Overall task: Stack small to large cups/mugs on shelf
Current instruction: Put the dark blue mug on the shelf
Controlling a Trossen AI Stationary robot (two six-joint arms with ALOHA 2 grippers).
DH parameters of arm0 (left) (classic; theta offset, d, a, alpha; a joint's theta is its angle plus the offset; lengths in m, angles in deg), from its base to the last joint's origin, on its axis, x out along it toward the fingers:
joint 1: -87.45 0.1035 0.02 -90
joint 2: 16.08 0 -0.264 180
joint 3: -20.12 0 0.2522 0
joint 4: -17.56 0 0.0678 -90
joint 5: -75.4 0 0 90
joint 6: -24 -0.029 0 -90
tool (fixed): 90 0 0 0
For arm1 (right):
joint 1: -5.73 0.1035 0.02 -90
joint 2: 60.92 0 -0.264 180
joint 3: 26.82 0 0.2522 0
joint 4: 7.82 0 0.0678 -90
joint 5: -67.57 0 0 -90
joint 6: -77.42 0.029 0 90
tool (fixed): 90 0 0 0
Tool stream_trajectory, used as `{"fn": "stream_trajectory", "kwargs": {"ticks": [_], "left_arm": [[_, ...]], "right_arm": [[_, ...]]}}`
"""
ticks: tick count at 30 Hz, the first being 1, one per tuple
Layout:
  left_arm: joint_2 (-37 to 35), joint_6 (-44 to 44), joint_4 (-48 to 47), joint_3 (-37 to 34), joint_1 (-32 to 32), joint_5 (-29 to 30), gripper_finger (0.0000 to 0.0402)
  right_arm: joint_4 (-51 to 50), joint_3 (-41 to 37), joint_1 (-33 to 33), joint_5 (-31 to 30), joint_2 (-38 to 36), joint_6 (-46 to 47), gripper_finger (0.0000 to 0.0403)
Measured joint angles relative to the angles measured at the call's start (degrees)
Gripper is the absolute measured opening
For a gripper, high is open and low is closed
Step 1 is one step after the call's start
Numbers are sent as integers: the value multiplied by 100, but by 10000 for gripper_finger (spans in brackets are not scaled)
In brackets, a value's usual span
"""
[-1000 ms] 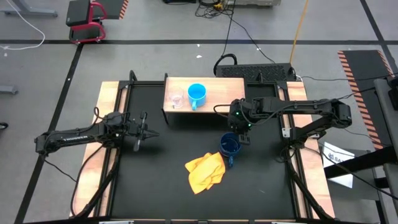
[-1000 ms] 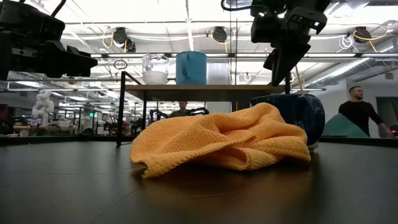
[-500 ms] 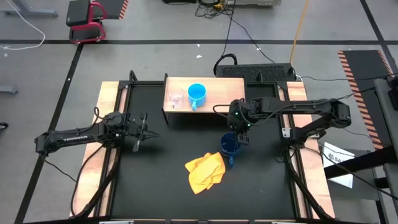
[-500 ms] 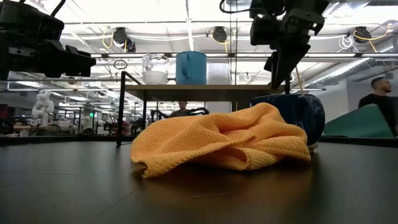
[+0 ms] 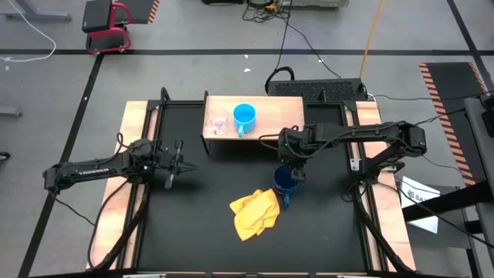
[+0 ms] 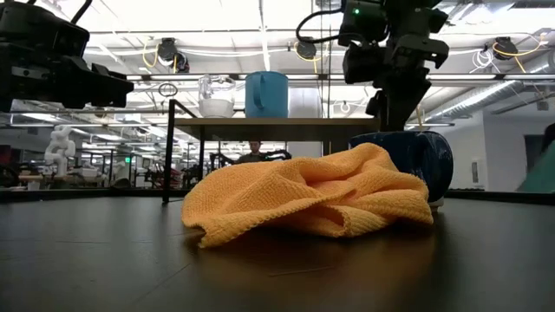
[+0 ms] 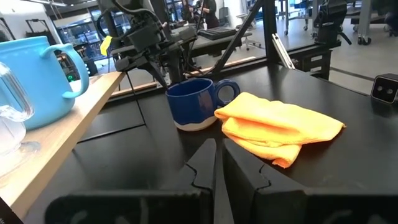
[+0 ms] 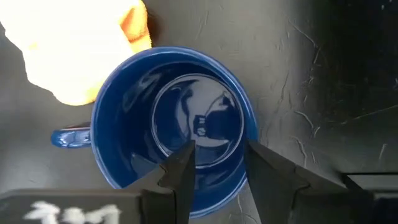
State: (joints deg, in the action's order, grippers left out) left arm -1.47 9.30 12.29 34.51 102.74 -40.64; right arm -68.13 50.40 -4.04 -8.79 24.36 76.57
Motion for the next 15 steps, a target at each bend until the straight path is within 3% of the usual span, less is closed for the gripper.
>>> {"fn": "stream_trajectory", "kwargs": {"ticks": [15], "left_arm": [[0,-4,-105,0,-2,0,31]], "right_arm": [[99,-2,1,20,92,-25,128]]}}
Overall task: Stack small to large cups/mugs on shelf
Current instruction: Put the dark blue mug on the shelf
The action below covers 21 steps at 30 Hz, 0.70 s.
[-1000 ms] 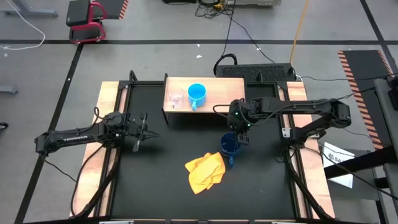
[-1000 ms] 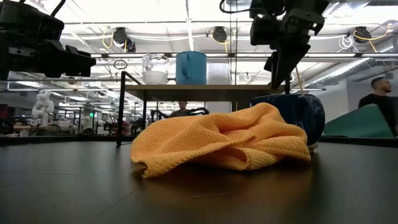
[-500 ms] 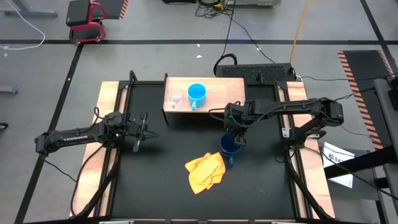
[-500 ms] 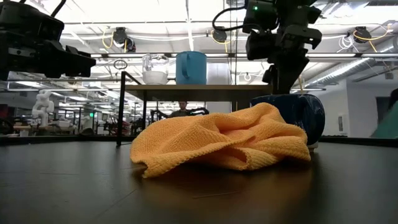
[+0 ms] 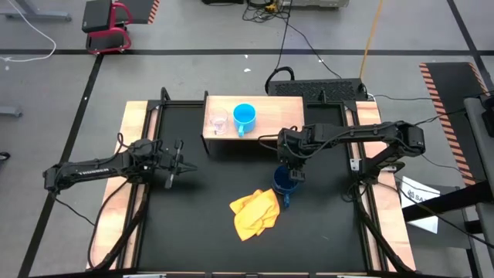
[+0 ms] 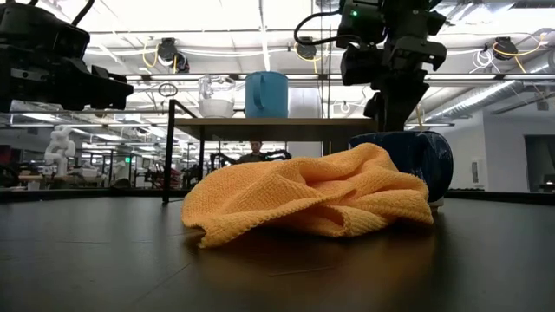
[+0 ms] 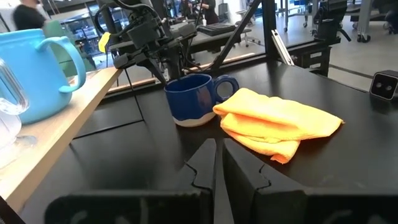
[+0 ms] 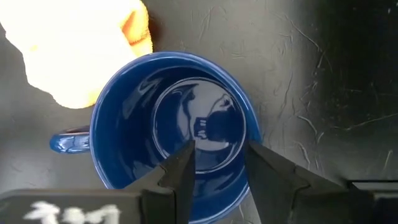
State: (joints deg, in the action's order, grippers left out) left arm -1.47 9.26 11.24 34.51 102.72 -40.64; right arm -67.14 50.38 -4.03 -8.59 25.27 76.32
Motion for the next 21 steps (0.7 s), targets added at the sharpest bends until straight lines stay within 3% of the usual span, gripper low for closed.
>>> {"fn": "stream_trajectory", "kwargs": {"ticks": [21], "left_arm": [[0,-59,-11,0,0,0,31]], "right_arm": [[43,231,-4,-11,47,-115,128]]}}
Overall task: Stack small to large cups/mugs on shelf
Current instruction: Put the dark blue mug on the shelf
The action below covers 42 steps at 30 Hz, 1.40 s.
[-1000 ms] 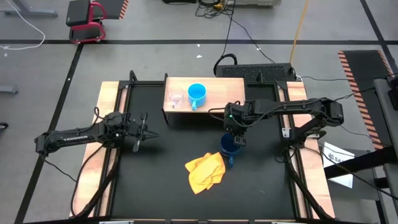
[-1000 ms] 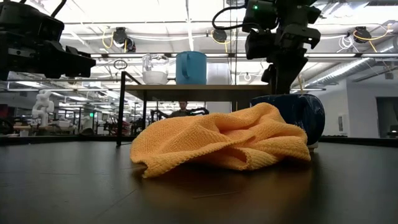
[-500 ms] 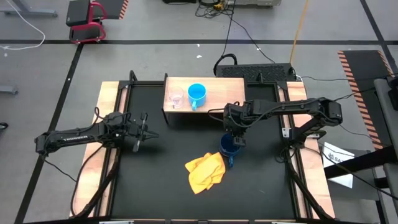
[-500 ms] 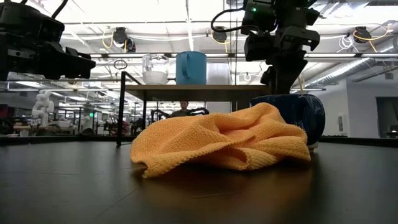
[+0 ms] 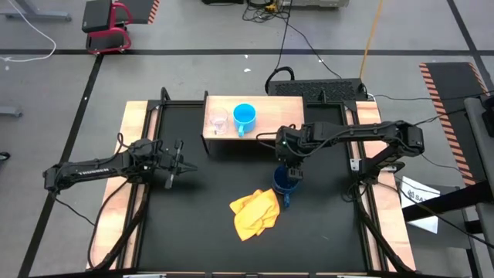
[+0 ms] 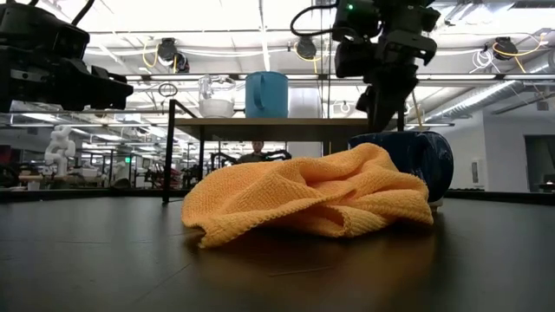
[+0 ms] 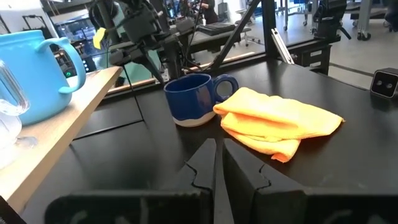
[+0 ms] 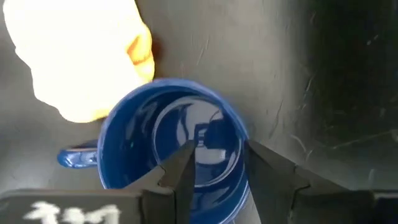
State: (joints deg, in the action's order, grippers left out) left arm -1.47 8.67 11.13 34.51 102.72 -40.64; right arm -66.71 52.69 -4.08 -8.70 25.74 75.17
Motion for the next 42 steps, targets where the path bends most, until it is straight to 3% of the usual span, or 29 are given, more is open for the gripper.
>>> {"fn": "stream_trajectory", "kwargs": {"ticks": [31,42], "left_arm": [[0,2,-33,0,0,-256,31],[0,2,-33,0,2,-256,31]], "right_arm": [[-244,-163,-98,-424,14,27,128],[-137,-169,-104,-85,16,65,128]]}}
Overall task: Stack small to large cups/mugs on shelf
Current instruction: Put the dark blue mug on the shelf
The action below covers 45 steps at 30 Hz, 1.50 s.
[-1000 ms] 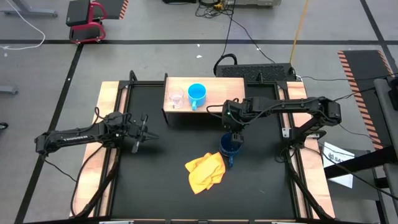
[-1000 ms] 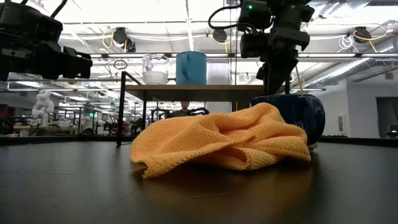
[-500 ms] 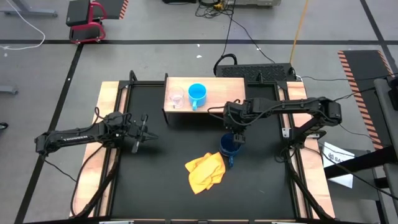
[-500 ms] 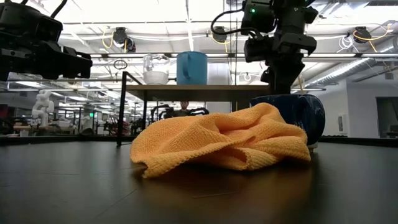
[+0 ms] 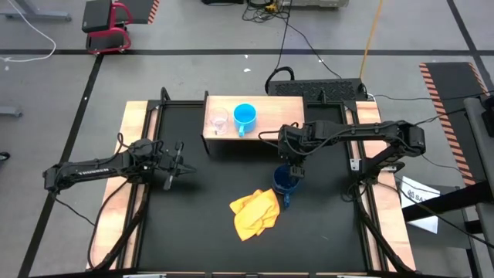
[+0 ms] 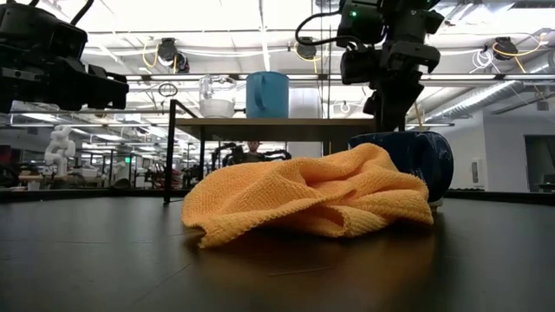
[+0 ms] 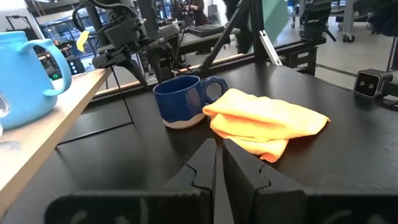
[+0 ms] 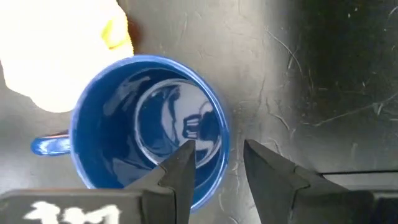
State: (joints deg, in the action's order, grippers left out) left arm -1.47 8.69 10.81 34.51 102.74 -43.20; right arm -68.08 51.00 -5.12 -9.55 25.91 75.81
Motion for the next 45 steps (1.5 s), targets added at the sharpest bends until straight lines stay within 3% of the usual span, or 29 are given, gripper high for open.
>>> {"fn": "stream_trajectory", "kwargs": {"ticks": [18,31,45], "left_arm": [[-2,-72,-85,0,0,0,31],[-2,-107,-72,0,-4,-15,31],[-2,-103,-76,0,-7,-37,31]], "right_arm": [[-38,-48,196,259,35,210,128],[-19,-31,291,-208,29,264,128],[88,109,310,-233,29,286,128]]}}
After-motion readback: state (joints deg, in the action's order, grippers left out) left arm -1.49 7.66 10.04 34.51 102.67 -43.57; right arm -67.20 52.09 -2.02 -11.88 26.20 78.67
